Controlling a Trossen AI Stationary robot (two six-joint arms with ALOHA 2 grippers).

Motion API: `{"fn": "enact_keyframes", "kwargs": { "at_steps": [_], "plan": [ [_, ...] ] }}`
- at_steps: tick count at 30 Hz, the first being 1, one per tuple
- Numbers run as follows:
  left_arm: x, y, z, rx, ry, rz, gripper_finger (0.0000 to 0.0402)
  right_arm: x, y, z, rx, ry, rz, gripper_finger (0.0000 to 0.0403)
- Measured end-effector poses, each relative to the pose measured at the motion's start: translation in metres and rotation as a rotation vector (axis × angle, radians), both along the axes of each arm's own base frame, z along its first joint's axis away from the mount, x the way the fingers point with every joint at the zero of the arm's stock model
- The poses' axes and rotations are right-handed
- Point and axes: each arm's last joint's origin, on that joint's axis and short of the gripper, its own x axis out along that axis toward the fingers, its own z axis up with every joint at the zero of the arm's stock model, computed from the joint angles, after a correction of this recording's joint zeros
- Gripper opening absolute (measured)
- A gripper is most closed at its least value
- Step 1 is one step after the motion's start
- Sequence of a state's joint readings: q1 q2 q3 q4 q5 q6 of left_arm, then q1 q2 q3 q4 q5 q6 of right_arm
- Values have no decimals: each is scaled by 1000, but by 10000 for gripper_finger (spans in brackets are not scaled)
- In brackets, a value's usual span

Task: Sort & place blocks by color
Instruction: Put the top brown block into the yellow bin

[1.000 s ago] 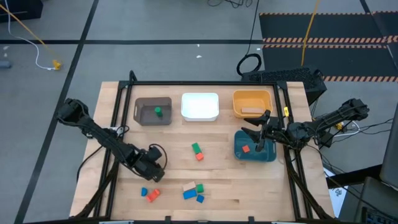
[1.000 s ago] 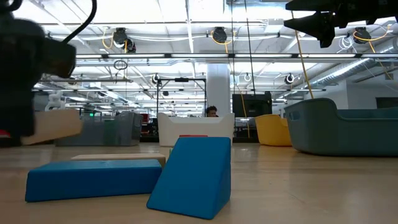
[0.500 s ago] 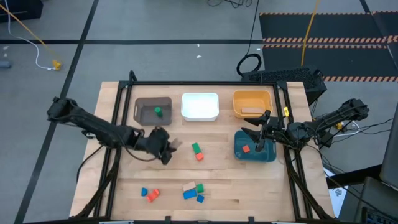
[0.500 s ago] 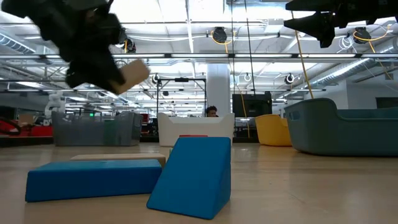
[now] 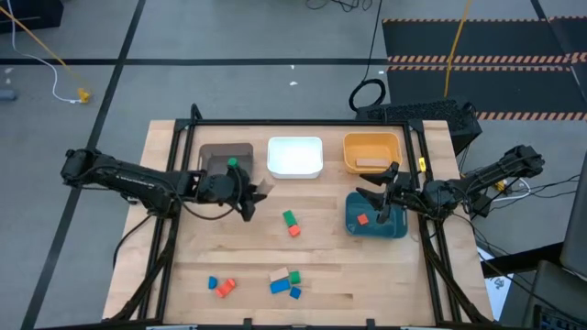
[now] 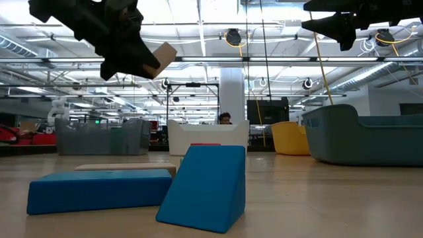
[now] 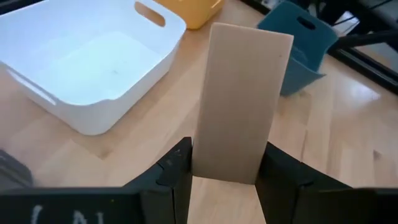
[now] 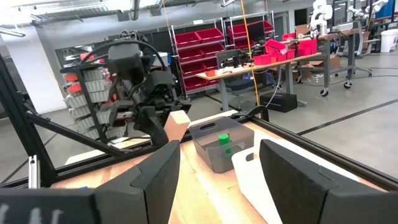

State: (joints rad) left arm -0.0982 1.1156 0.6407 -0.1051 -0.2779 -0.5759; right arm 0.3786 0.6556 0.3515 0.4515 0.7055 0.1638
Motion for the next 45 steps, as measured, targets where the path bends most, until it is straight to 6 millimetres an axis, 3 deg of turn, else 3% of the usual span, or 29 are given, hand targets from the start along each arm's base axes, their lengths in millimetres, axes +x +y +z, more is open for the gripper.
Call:
{"fn": "enact_keyframes", "kwargs": {
  "at_steps": [8, 12, 17, 23, 28, 32, 39, 45],
  "plan": [
    [1, 14, 0, 64, 12, 9, 135, 0, 0, 1, -7, -11, -1, 215],
    [1, 22, 1, 108, 13, 18, 135, -1, -1, 5, -128, 0, -49, 215],
    [6, 30, 11, 204, -66, 5, 135, -2, -9, 12, -184, -8, -214, 215],
    [11, 38, 25, 272, -208, -49, 135, -1, -15, 15, -165, -43, -251, 215],
    [14, 35, 30, 234, -283, -136, 135, 8, -12, 9, 47, -125, -81, 215],
    [15, 26, 29, 211, -288, -171, 135, 18, -5, 5, 103, -143, 70, 215],
    [17, 2, 33, 202, -351, -264, 135, 29, 1, 14, 55, -305, 164, 215],
    [25, -14, 32, 204, -407, -319, 135, 41, 6, 6, 17, -315, 216, 215]
  ]
}}
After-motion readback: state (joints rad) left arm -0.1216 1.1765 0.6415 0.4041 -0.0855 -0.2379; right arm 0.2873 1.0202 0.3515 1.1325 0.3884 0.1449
